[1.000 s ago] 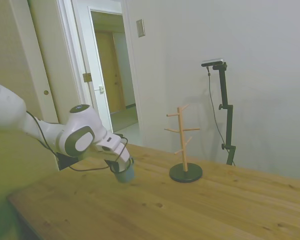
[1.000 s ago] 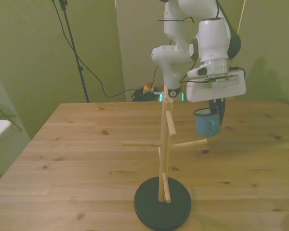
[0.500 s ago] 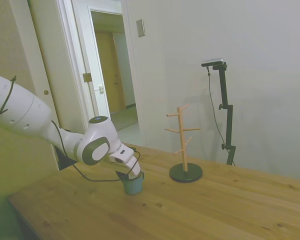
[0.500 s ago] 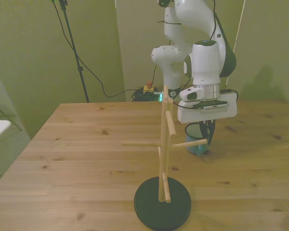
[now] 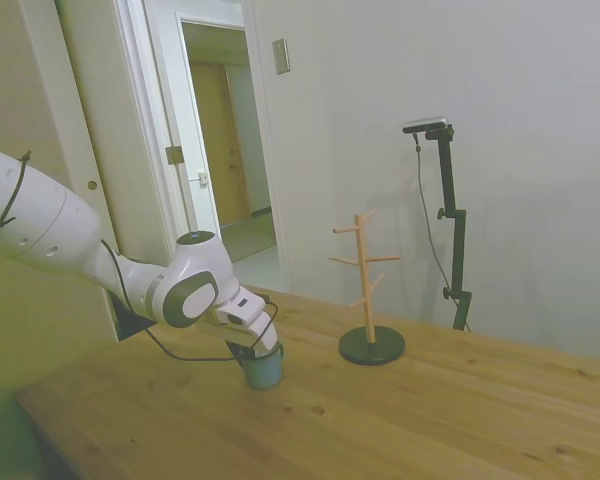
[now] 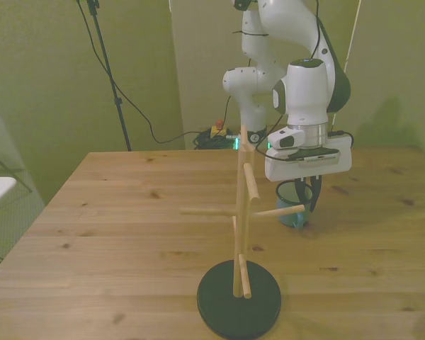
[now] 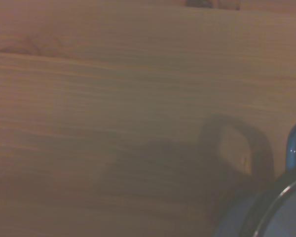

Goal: Unload the mug

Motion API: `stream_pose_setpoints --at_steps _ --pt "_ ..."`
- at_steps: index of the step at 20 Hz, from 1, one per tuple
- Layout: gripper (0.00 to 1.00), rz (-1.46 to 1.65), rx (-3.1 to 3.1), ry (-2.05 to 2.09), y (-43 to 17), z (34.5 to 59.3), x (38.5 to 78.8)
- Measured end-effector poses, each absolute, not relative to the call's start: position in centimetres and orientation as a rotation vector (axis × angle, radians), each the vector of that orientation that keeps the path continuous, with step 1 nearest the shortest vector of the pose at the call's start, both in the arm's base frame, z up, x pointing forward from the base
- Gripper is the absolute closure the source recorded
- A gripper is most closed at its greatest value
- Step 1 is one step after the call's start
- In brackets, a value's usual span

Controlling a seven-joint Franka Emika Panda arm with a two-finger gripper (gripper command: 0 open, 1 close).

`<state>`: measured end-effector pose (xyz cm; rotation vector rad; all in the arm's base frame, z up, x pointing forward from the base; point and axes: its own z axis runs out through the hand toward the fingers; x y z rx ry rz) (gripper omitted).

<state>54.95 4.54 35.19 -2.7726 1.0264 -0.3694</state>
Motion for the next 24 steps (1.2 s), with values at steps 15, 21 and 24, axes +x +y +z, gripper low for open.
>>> stream_pose_setpoints --at_steps 15,21,24 --pt "0.00 -0.432 -2.746 1.029 4.0 37.7 54.8" --pt "0.00 -0.480 -2.736 1.000 4.3 39.9 52.9" --pt "0.00 -0.515 -2.732 0.958 5.3 41.7 50.9"
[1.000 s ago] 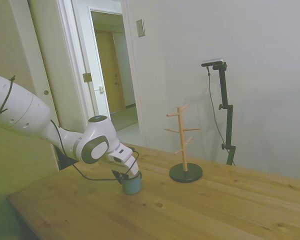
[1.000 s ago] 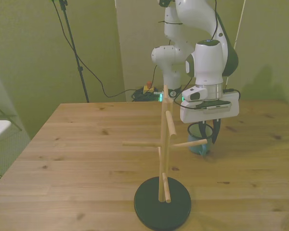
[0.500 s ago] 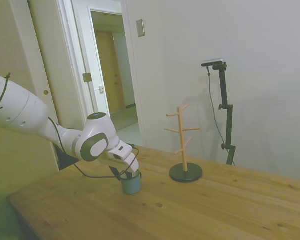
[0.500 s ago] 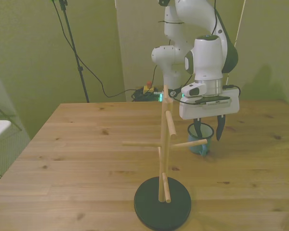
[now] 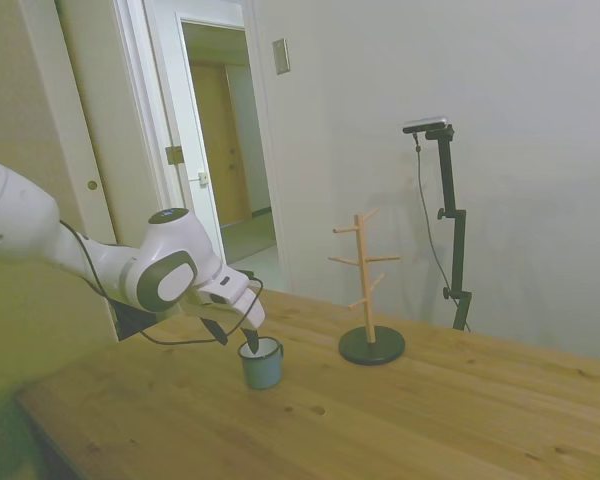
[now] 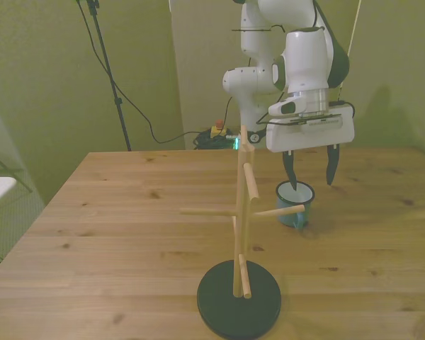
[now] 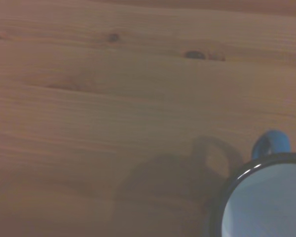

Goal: Unload the mug

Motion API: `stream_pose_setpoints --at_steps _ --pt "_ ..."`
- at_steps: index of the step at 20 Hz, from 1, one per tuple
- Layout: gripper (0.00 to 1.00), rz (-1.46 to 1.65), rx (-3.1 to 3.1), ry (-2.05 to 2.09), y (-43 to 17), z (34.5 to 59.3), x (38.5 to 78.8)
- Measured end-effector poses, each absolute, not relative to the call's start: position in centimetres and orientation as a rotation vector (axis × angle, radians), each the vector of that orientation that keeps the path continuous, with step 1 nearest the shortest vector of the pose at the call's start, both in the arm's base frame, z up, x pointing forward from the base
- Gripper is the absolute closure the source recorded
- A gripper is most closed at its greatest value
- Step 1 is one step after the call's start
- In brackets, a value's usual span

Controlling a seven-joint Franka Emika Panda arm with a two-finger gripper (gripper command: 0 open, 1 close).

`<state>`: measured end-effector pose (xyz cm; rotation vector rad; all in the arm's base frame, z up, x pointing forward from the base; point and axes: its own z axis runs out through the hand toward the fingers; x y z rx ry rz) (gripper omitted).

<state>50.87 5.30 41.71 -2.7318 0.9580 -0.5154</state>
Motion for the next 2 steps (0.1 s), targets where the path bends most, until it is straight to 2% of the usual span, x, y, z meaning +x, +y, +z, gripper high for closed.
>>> stream_pose_setpoints --at_steps 2 --pt "0.00 -0.536 -2.731 0.935 5.90 42.56 49.61"
